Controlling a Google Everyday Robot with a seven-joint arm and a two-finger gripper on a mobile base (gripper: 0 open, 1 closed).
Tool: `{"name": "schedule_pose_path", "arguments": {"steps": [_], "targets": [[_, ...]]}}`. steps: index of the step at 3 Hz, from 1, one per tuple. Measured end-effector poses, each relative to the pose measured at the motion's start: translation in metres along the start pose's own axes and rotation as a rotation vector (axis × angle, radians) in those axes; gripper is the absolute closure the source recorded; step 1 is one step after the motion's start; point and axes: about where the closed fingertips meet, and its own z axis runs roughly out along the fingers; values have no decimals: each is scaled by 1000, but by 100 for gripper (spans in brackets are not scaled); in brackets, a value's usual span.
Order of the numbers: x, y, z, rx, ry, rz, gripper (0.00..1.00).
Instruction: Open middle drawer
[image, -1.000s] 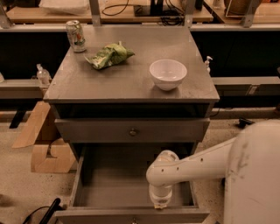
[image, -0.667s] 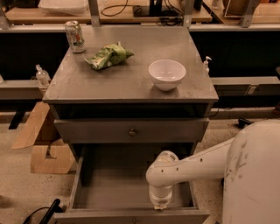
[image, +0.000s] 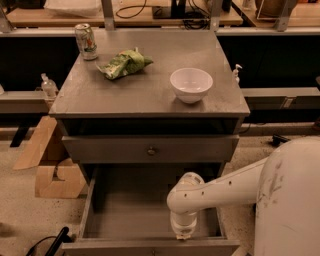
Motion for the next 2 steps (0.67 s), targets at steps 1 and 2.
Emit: {"name": "schedule_pose_path", "arguments": {"steps": [1, 2], "targets": [[0, 0, 0, 0, 0, 0, 85], [0, -1, 0, 0, 0, 0, 54]]}}
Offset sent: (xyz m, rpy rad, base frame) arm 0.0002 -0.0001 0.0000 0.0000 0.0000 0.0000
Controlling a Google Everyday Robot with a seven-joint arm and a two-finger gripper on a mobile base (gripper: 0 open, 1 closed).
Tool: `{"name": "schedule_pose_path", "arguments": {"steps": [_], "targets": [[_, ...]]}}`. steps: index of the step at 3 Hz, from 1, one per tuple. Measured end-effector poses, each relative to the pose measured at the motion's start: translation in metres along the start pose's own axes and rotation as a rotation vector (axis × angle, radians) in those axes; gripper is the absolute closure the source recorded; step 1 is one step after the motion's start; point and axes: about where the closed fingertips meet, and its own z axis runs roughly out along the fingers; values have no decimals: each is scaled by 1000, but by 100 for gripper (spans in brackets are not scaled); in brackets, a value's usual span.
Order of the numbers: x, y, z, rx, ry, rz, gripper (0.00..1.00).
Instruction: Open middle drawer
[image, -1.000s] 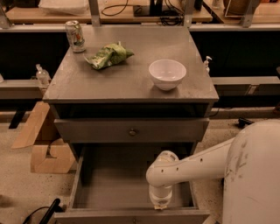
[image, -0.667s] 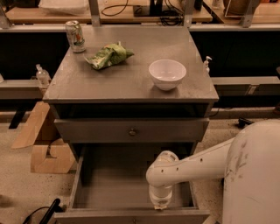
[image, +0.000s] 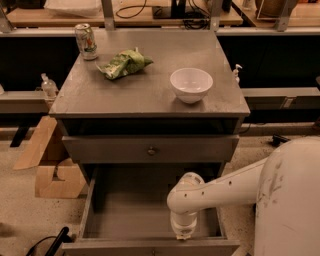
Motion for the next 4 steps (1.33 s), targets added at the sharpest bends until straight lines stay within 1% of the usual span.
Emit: {"name": "schedule_pose_path", "arguments": {"steps": [2, 3, 4], "targets": [[0, 1, 1, -2, 0, 0, 8], [2, -4, 0, -2, 0, 0, 0], [2, -4, 0, -2, 0, 0, 0]]}}
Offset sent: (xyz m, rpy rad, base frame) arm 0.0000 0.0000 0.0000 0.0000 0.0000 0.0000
